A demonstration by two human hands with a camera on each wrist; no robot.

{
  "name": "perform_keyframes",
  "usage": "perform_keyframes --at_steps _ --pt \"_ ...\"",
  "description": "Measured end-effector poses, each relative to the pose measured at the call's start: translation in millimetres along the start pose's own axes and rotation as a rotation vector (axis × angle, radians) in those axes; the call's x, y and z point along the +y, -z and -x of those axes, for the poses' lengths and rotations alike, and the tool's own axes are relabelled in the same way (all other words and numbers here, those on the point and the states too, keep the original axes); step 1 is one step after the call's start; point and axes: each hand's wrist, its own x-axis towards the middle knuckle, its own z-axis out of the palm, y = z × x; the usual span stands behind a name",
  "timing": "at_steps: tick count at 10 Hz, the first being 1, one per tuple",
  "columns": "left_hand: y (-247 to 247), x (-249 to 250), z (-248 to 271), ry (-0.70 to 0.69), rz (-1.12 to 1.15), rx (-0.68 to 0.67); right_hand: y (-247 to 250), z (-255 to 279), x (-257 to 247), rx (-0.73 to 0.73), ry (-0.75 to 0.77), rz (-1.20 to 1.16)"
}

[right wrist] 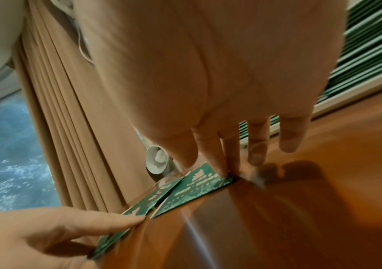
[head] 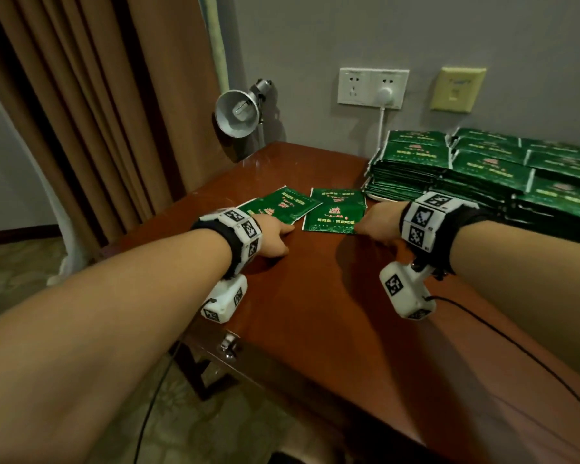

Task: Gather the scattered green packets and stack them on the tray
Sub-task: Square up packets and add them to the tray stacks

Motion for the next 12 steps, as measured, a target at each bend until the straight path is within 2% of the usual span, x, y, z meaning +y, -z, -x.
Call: perform_keyframes --at_steps 1,2,4,5,6,7,8,9,10,12 --pt "-7 38 29 -0.061 0.024 0.001 -12 34 27 -0.011 0.022 0.216" --pt "-16 79 59 -0.116 0.022 0.002 -24 68 48 -0.009 -0.015 0.153" --pt "-27 147 109 -0.253 0.059 0.003 -45 156 103 0.049 -0.159 -0.203" --pt "-26 168 125 -0.348 0.139 0.036 -48 197 125 -0.029 -0.192 -0.166" --pt "-22 177 128 -0.422 0.23 0.126 -44 230 134 -0.079 -0.217 0.029" --pt "-18 174 116 -0.431 0.212 0.201 -44 234 139 0.024 -0.245 0.073" --pt "-20 165 96 -0.368 0.089 0.094 -47 213 139 0.122 -0.262 0.061" --pt "-26 156 82 -0.334 0.057 -0.028 -44 188 131 0.112 -0.276 -0.036" --pt "-28 152 72 -0.371 0.092 -0.035 -43 162 124 0.096 -0.266 -0.02" --pt "-25 153 62 -0.346 0.024 0.043 -42 135 123 0.045 -0.236 0.13"
